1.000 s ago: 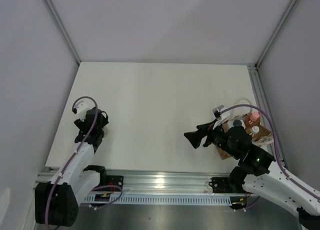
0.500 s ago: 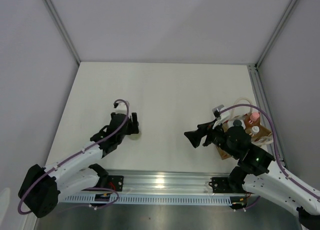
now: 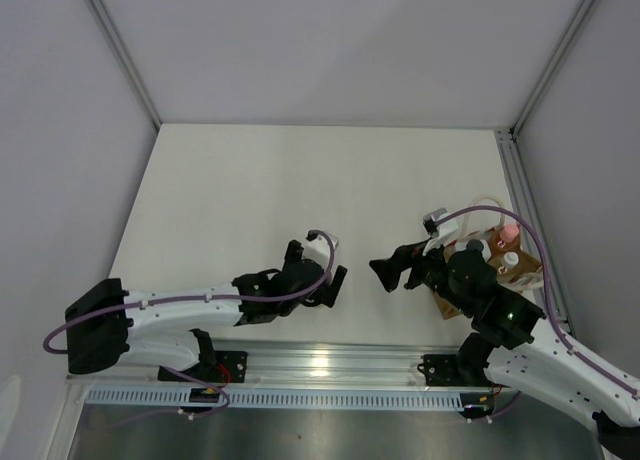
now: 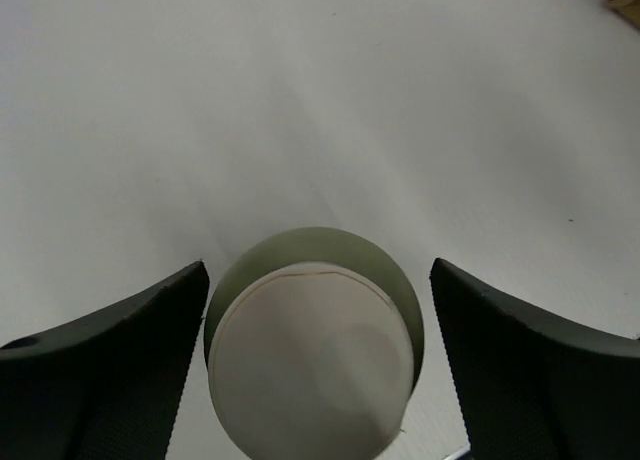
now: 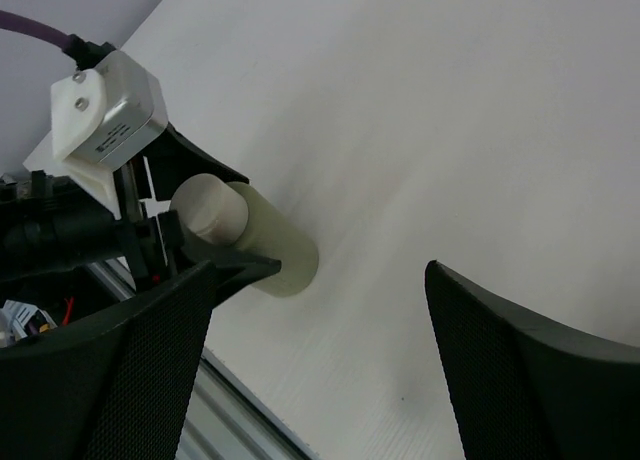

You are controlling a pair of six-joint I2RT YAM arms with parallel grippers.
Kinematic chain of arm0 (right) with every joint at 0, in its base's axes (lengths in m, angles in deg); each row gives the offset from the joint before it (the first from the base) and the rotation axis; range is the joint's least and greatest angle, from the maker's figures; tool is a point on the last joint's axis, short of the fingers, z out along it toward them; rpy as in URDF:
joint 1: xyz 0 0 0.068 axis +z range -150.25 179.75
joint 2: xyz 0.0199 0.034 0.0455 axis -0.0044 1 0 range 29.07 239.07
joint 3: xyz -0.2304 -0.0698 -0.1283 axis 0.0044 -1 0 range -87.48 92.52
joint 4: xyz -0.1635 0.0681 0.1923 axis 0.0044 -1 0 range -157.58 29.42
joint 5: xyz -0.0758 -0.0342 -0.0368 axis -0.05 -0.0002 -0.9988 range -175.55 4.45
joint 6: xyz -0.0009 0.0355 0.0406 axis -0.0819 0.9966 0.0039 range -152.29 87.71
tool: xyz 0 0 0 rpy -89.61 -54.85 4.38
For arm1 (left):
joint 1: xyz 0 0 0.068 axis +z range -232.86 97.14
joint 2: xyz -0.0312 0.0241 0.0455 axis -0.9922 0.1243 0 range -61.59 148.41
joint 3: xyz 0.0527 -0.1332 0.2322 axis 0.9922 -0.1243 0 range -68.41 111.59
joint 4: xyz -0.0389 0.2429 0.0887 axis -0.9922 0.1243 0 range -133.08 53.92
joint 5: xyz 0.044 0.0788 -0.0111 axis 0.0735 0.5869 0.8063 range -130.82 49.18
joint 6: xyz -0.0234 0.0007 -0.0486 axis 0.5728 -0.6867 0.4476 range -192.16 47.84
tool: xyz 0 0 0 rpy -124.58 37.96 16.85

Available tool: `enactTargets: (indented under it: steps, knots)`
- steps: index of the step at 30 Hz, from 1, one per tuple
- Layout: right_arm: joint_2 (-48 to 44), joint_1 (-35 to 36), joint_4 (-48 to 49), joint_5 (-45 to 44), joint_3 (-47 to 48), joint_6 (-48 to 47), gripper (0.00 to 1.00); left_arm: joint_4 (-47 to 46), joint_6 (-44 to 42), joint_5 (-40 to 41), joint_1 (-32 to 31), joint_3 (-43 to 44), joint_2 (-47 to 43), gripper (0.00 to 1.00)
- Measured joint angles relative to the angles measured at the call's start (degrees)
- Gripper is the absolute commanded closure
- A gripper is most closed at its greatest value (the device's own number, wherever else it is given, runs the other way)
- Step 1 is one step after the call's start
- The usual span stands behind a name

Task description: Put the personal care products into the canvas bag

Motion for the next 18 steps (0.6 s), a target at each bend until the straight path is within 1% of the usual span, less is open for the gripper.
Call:
enactTargets:
  steps: [4, 7, 10, 13, 16, 18]
  knots:
    - [0.3, 0.0, 0.0, -0.6, 0.0, -0.7, 0.1, -0.2, -0.2, 0.0, -2.4, 2.2, 0.0, 0.01]
    - [0.7, 0.0, 0.0, -0.7, 0.0, -1.1, 0.09, 0.3, -0.2, -2.0, -2.7, 3.7, -1.4, 0.01]
    - [2.7, 0.0, 0.0, 0.1, 0.1, -2.1, 0.07, 2.5, -0.2, -3.8, -2.8, 5.8, -5.6, 0.01]
    - [6.3, 0.0, -0.1, 2.1, 1.6, -2.4, 0.06, 5.5, -0.8, -3.5, -2.9, 9.6, -11.8, 0.01]
    - [10.0, 0.0, 0.1, 4.6, 4.2, -2.3, 0.01, 7.6, -1.2, -0.1, -2.4, 13.9, -17.5, 0.01]
    - [13.1, 0.2, 0.6, 5.9, 6.1, -2.3, 0.01, 8.7, -1.0, 3.1, -1.1, 15.4, -20.4, 0.01]
